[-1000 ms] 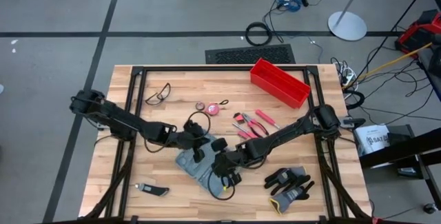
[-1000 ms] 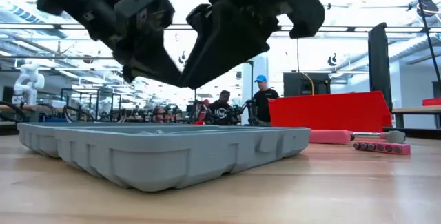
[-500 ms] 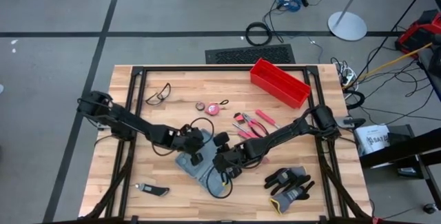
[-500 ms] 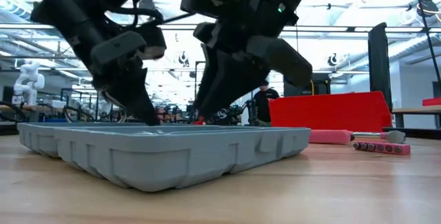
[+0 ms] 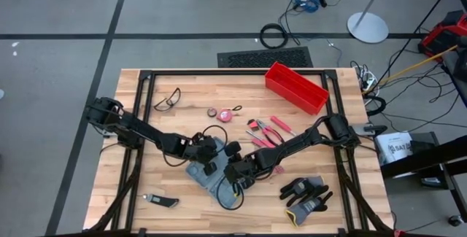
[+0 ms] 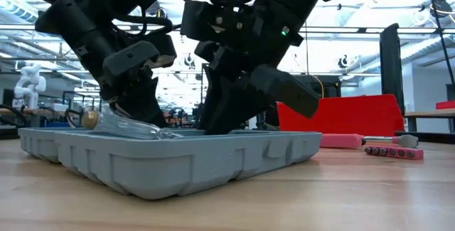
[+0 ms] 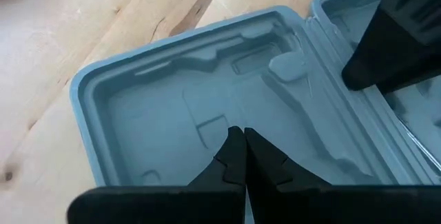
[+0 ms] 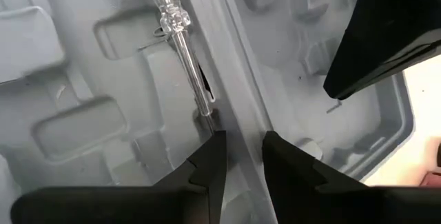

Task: Prefit tool cases
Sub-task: Remove the voltage tester from the toolbox

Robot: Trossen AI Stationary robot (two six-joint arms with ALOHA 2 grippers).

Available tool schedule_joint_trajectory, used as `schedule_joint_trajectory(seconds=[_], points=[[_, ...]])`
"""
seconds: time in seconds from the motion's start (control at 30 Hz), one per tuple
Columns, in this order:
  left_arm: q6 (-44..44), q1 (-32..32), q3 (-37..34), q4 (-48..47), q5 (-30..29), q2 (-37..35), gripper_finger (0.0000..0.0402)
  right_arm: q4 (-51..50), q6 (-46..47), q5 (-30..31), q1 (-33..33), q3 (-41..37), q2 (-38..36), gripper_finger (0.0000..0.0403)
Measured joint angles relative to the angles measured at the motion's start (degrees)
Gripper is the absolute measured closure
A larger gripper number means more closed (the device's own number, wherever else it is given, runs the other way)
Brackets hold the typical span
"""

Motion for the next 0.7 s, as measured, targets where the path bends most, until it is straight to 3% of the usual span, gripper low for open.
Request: schedule_joint_trajectory(seconds=[0.27, 0.43, 0.7], points=[[0.0, 0.0, -0.1, 0.9, 0.0, 1.1, 0.04, 4.9, -0.1, -3.5, 0.0, 0.0, 1.3, 0.0314], [0.2, 0.0, -0.1, 1.1, 0.3, 1.1, 0.04, 5.8, 1.8, -0.4, 0.1, 0.1, 2.5, 0.0314], [1.5, -0.1, -0.2, -2.8, 7.4, -5.7, 0.04, 5.4, 1.3, 1.9, 0.0, -0.2, 1.5, 0.0314]])
